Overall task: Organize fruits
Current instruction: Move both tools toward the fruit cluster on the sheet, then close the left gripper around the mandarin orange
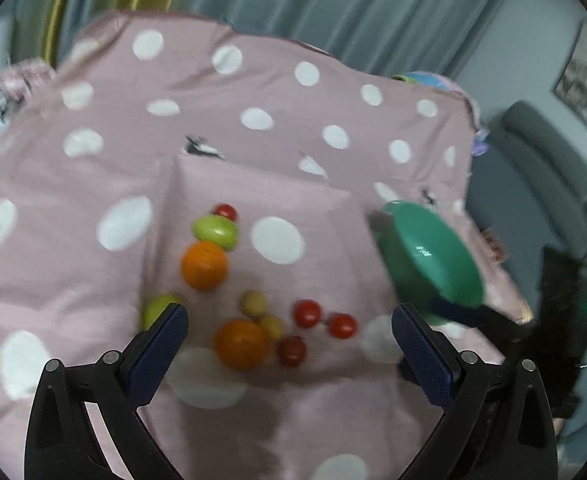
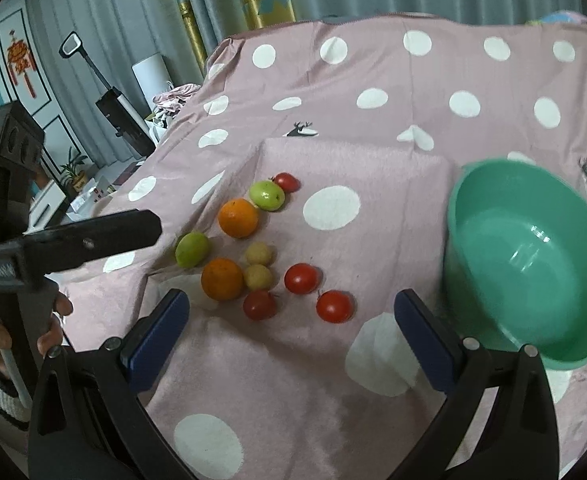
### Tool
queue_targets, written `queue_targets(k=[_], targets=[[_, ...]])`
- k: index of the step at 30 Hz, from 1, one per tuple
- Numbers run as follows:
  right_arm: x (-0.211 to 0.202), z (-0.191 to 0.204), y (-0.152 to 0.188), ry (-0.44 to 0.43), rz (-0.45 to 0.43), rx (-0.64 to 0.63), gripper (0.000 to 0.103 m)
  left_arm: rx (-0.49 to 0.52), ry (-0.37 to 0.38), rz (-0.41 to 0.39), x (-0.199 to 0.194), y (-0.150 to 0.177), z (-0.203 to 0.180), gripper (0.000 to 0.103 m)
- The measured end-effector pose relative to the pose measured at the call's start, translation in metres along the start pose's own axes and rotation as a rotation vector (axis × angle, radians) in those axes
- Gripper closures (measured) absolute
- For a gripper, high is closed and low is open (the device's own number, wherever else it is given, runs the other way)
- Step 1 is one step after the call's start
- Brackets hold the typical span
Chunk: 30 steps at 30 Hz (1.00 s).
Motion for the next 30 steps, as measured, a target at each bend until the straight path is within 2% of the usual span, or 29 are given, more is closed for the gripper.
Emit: queue_targets(k=[3,6,9,11,13,18,20,21,22,26,28,30], targets=[[0.005,0.000,0.007,-0.027,0.026,0.019,0.000,-0.046,0.052,0.026,0.002,0.005,-0.001,0.002],[0.012,0.005,0.016,-0.071,0.062,0.033,0.001,-0.016,0.016,0.063,0.005,0.011,0.002,0.002],[0.016,0.015,0.023,-0.133,0.084,0.040,0.005,0.001,0.028,0.096,0.007,0.022,0.007,0.002],[0.021,0.024,0.028,-0.168,0.102,0.037,0.009,0.002,0.050,0.104,0.009,0.027,0.008,0.002],[0.026,0.036,0.032,-0.211,0.120,0.036,0.019,-0.014,0.066,0.122,0.011,0.032,0.013,0.002],[0.038,0.064,0.033,-0.311,0.141,0.049,0.028,-0.031,0.092,0.130,0.016,0.029,0.019,0.002],[0.044,0.070,0.030,-0.327,0.147,0.053,0.035,-0.028,0.102,0.133,0.019,0.028,0.018,0.005],[0.048,0.074,0.027,-0.340,0.150,0.060,0.039,-0.025,0.104,0.141,0.022,0.027,0.019,0.011],[0.050,0.075,0.025,-0.347,0.153,0.066,0.040,-0.022,0.107,0.146,0.024,0.027,0.019,0.019],[0.059,0.083,0.021,-0.362,0.161,0.061,0.044,-0.020,0.116,0.176,0.036,0.028,0.022,0.027],[0.066,0.087,0.021,-0.352,0.178,0.044,0.048,-0.022,0.121,0.188,0.041,0.028,0.025,0.034],[0.073,0.089,0.022,-0.329,0.193,0.025,0.050,-0.028,0.124,0.199,0.044,0.029,0.028,0.036]])
Point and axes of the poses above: each gripper's, at about its wrist camera, not at the fingertips, and x roughly the way its jaws point, z to its left, y to its underside, the point moved 10 cm from there along x, roughly the way its jaws point, and after that the axes turned 9 degrees about y, right-handed, at the moved point
